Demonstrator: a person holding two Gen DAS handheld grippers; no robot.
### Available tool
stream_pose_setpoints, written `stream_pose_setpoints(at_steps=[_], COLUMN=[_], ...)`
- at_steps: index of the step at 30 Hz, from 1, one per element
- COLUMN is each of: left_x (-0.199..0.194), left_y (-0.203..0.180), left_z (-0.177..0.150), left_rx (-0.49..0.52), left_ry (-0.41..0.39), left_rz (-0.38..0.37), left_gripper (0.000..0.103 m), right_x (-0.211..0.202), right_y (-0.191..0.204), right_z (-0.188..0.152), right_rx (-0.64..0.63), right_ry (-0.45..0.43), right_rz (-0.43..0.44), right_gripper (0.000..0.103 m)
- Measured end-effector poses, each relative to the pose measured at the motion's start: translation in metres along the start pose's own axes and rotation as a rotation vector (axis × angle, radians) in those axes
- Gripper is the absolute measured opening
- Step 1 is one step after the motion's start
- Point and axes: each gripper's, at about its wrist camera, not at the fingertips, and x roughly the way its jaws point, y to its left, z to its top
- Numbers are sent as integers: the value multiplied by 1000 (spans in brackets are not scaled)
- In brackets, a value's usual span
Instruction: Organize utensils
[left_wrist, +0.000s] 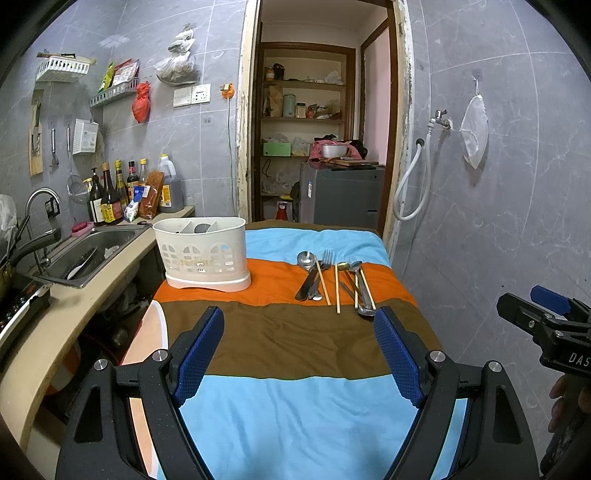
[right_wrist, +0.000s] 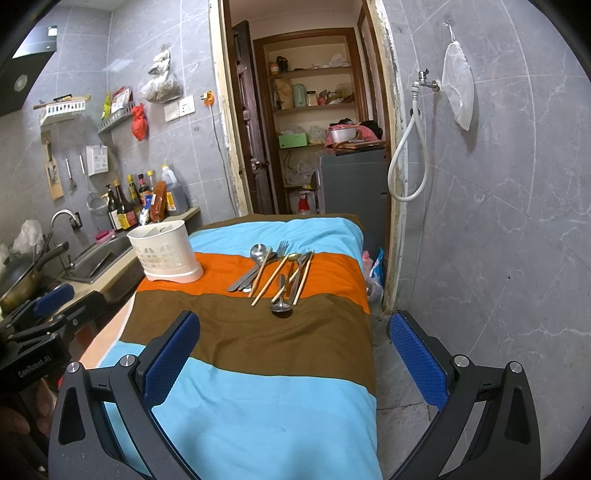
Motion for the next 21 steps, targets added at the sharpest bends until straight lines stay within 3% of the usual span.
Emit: stream_pose_setpoints(at_steps=[21], left_x=[0], left_y=[-1], left_z=[0], left_rx=[-2], left_ry=[-3], left_rz=[-2], left_gripper=[79], right_x=[4], right_y=[3], right_z=[2], right_rx=[-1], right_ry=[1], right_rz=[-1], right_gripper=[103])
